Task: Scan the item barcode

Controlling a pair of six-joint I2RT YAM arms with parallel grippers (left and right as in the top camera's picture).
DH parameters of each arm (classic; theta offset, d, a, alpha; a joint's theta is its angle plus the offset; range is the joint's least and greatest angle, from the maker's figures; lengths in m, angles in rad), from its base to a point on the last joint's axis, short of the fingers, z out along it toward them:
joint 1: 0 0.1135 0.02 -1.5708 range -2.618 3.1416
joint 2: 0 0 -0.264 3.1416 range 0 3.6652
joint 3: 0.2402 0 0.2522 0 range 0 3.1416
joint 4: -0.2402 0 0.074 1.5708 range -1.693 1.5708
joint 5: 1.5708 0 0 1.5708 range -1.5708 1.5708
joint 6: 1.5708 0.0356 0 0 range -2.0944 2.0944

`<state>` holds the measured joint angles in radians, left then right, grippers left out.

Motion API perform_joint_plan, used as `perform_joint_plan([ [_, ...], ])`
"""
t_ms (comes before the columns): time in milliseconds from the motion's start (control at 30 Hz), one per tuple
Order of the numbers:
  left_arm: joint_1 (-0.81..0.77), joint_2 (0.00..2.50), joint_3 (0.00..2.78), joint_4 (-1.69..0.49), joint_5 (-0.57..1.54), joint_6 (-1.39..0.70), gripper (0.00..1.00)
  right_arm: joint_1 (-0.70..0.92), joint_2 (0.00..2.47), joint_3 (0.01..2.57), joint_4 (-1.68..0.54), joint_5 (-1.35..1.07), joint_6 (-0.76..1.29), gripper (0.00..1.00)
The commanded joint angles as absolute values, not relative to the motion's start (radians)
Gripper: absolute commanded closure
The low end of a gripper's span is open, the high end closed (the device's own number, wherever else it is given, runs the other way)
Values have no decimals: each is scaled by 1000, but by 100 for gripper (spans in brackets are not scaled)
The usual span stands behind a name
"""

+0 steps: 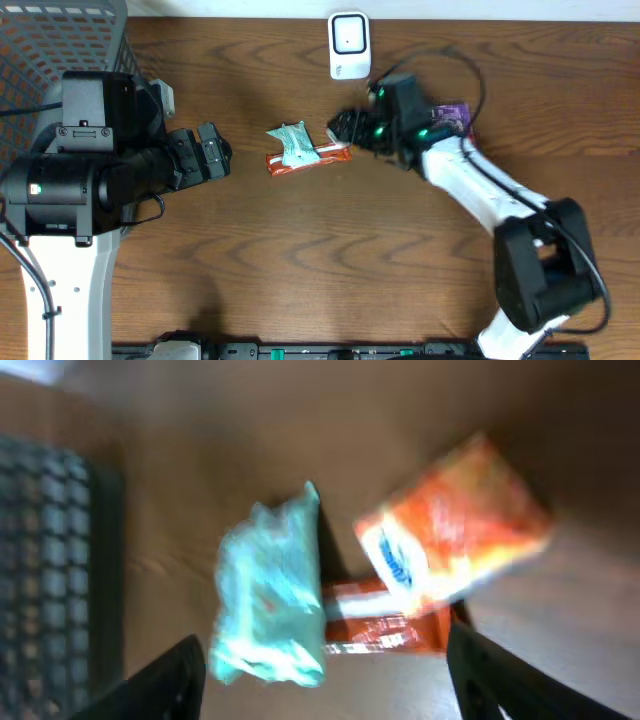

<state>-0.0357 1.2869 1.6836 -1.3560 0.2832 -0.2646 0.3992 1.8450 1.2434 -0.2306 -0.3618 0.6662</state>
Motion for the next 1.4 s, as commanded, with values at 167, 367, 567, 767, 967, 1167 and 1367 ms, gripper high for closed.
perform_joint_plan([
  [167,-39,1289,1700,-1356,287,-255,2,400,1832,1321,-311,-138,807,37],
  [367,-39,1289,1700,-1356,287,-255,2,408,1903,1321,-345,-102,928,34],
  [567,-39,1289,1700,-1356,287,-255,2,408,1990,1321,-337,-124,942,34],
  [767,-39,1289,1700,-1356,287,-255,2,405,2053,1321,-314,-227,954,32],
  [967,-39,1289,1700,-1356,287,-255,2,407,2049,1321,-370,-237,953,25],
  [1167,-39,1289,1700,-1356,287,-255,2,366,2006,1321,-456,-236,934,25],
  [1367,-39,1289,1700,-1356,287,-255,2,348,1964,1321,-461,-286,876,27],
])
